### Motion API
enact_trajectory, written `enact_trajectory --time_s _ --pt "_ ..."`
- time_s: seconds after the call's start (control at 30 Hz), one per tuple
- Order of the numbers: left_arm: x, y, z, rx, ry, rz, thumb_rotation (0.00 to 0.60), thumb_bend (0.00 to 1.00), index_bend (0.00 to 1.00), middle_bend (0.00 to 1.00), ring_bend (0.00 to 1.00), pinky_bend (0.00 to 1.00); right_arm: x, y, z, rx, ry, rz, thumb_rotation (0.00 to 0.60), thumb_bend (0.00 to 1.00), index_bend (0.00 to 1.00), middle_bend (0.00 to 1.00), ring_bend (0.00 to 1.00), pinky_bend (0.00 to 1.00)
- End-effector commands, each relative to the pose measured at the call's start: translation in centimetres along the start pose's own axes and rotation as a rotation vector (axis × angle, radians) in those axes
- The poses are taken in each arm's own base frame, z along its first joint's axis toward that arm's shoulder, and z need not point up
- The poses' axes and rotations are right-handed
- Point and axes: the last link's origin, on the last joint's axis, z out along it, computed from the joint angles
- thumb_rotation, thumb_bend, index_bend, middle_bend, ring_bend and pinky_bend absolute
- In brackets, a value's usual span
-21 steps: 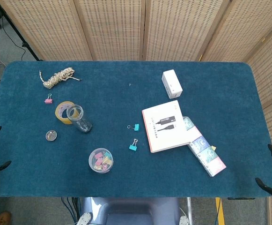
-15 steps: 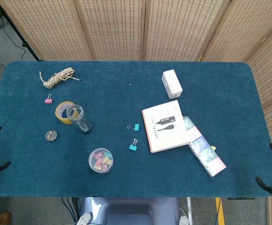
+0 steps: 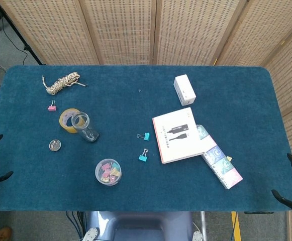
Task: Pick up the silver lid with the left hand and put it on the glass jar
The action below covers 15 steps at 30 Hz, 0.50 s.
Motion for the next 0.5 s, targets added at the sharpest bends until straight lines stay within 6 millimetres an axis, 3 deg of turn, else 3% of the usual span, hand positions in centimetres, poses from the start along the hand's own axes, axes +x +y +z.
enact_trajectory --time_s 0.03,0.17,0.2,0.3,0.5 --pt "0.1 -0.1 0.1 0.005 0.006 -0.003 0.6 0.0 0.0 0.0 0.0 0.0 0.0 0.0 0.0 0.004 -0.001 0.002 0.6 0.0 0.01 0.0 0.0 0.0" --pt "0.2 -0.3 0.4 0.01 0.014 -0.009 0.6 0.0 0.01 0.0 0.0 0.0 -0.2 -0.2 0.1 0.007 -0.007 0.002 0.6 0.0 0.01 0.0 0.0 0.0" --pt "0.2 -0.3 0.6 0.011 0.017 -0.012 0.6 0.0 0.03 0.0 0.0 0.0 0.6 -0.4 -0.9 -0.048 -0.032 -0.004 0.6 0.0 0.01 0.0 0.0 0.0" --pt "0.1 -0.6 1.5 0.014 0.01 -0.025 0.6 0.0 0.1 0.0 0.0 0.0 0.0 -0.9 0.2 -0.074 -0.072 -0.011 0.6 0.0 0.02 0.0 0.0 0.0" --pt "-0.9 -0.4 5.3 -0.001 -0.038 -0.03 0.6 0.06 0.24 0.0 0.0 0.0 -0.2 -0.9 0.3 -0.046 -0.053 -0.005 0.6 0.0 0.02 0.0 0.0 0.0"
